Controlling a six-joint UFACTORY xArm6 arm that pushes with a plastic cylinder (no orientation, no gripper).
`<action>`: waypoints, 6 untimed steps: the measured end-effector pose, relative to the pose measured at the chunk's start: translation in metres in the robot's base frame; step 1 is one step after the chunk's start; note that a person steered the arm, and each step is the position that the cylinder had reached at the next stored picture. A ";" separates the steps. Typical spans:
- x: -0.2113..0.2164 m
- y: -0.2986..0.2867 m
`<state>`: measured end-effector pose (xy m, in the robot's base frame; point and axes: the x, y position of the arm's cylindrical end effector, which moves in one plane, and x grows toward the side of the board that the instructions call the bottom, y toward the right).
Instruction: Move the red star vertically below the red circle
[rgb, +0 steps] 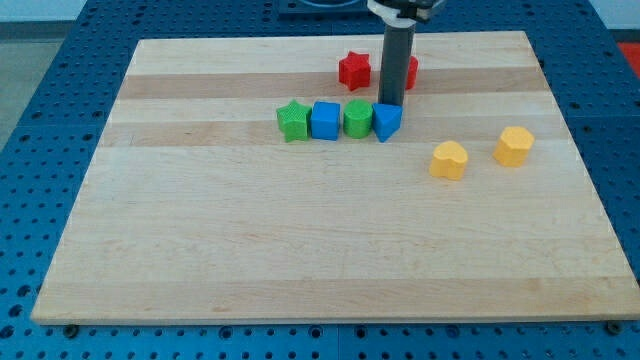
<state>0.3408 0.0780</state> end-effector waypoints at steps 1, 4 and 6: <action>-0.004 0.018; -0.006 0.070; -0.007 0.055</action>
<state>0.3335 0.1331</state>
